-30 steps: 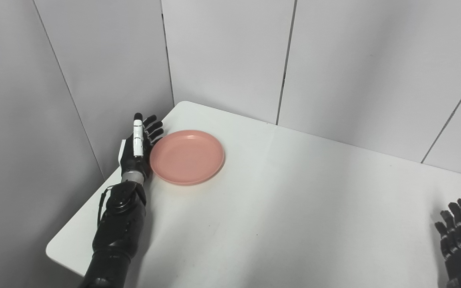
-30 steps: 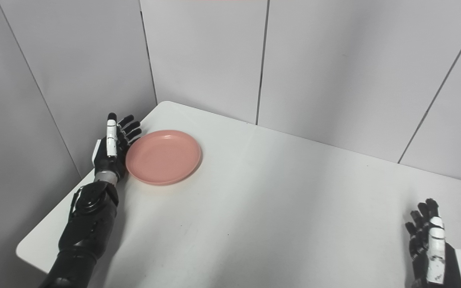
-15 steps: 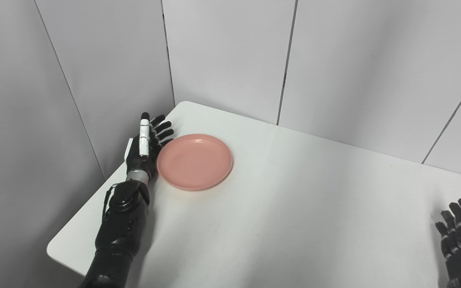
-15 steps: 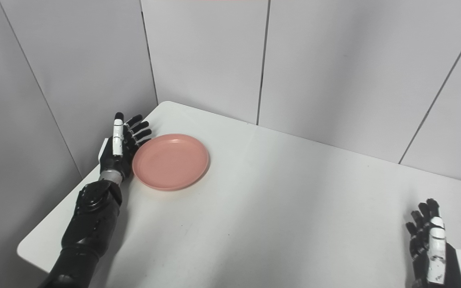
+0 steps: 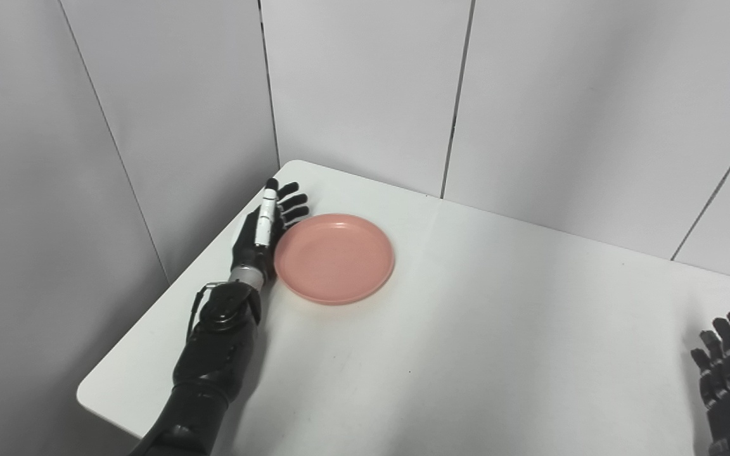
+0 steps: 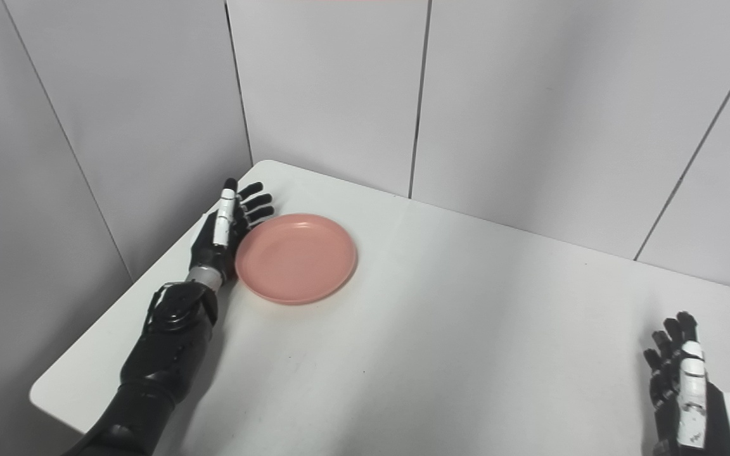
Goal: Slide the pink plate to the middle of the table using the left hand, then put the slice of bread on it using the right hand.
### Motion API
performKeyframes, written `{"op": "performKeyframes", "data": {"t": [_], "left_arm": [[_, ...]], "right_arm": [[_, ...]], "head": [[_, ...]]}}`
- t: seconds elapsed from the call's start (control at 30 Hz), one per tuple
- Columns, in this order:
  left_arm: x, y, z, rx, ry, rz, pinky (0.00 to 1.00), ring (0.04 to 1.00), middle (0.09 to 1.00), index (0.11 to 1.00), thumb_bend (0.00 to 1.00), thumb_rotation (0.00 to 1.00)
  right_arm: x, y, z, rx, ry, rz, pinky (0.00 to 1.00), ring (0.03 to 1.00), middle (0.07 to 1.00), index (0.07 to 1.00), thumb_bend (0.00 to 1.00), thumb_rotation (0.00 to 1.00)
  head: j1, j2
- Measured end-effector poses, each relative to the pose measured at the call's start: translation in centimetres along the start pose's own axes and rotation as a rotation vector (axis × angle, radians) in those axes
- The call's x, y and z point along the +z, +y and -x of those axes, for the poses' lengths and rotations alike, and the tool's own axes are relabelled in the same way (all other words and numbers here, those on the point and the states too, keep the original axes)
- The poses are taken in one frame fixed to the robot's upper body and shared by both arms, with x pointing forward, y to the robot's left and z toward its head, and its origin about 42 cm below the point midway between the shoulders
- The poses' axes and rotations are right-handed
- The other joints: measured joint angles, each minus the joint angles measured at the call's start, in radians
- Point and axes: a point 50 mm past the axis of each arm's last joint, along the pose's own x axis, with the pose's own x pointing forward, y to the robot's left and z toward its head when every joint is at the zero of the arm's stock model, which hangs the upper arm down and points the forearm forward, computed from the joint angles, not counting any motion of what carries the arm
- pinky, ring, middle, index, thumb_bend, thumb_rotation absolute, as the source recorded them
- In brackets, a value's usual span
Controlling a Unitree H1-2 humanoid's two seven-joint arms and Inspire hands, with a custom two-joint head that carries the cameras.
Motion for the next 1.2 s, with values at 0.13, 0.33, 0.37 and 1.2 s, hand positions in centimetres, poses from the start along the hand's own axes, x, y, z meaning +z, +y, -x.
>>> {"op": "performKeyframes", "data": {"t": [0.13, 0.33, 0.37, 1.2], "left_arm": [[-0.2, -1.6, -0.1, -0.049, 0.001, -0.004, 0.71, 0.784, 0.796, 0.781, 0.74, 1.00], [-0.5, -3.5, 0.0, -0.100, 0.002, -0.022, 0.73, 0.782, 0.798, 0.792, 0.75, 0.99], [-0.5, -3.9, 0.0, -0.102, 0.002, -0.019, 0.73, 0.783, 0.800, 0.792, 0.75, 0.99], [-1.7, -11.0, 1.2, -0.231, -0.001, 0.018, 0.78, 0.822, 0.837, 0.815, 0.77, 0.98]], "right_arm": [[0.0, 0.0, 0.0, 0.001, 0.000, 0.000, 1.00, 1.000, 1.000, 1.000, 0.58, 0.98], [0.1, 0.0, 0.0, 0.001, -0.003, 0.002, 1.00, 1.000, 1.000, 1.000, 0.59, 0.97], [0.1, 0.0, 0.0, 0.001, -0.003, 0.003, 1.00, 1.000, 1.000, 1.000, 0.59, 0.98], [0.7, 0.4, 0.0, -0.004, -0.026, 0.000, 1.00, 1.000, 1.000, 1.000, 0.59, 0.96]], "head": [[-0.002, 0.000], [-0.006, 0.003], [-0.008, 0.005], [-0.089, 0.040]]}}
